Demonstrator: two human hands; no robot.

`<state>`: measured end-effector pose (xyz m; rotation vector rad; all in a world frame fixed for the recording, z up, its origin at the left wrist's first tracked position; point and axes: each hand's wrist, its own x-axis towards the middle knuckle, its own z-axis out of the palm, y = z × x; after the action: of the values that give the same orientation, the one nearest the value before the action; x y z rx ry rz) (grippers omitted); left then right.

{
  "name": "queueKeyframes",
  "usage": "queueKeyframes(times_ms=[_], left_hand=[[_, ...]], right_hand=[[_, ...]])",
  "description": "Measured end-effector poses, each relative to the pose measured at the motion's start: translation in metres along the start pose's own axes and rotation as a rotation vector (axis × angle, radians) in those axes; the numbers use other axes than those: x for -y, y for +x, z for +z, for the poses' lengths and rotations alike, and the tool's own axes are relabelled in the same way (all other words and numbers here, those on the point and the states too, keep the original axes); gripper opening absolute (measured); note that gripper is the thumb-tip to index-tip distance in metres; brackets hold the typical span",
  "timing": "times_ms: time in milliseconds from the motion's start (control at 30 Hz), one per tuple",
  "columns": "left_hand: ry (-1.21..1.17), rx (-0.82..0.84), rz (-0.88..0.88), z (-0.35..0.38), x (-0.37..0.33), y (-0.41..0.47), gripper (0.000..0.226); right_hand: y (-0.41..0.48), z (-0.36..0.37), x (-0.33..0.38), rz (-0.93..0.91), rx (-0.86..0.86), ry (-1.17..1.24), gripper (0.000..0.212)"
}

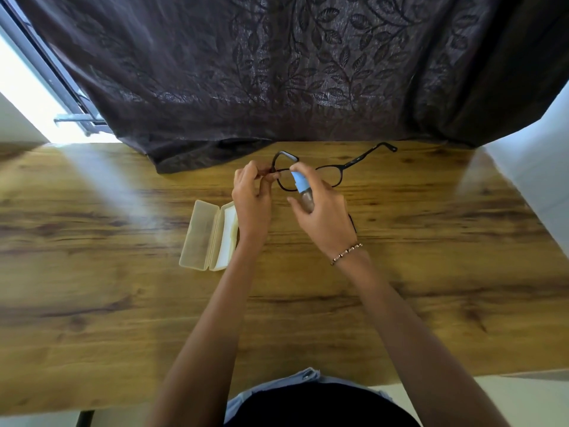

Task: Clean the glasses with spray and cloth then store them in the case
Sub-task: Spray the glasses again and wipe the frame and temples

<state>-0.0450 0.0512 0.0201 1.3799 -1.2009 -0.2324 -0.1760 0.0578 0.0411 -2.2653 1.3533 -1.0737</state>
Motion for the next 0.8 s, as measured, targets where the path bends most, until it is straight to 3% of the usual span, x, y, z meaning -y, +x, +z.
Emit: queueKeyframes(times_ms=[200,800], left_hand=[[-0.006,-0.008,0.016,0.0004,0.0,0.0002,0.006],[-0.016,-0.023,-0.008,0.0008,0.0027,0.0,0.007]], right_hand=[[0.0012,-0.0022,-0.0026,0.091,-0.03,-0.017,0.053],[0.0021,-0.0015,0.0051,0.067,-0.046,-0.119,0.062]])
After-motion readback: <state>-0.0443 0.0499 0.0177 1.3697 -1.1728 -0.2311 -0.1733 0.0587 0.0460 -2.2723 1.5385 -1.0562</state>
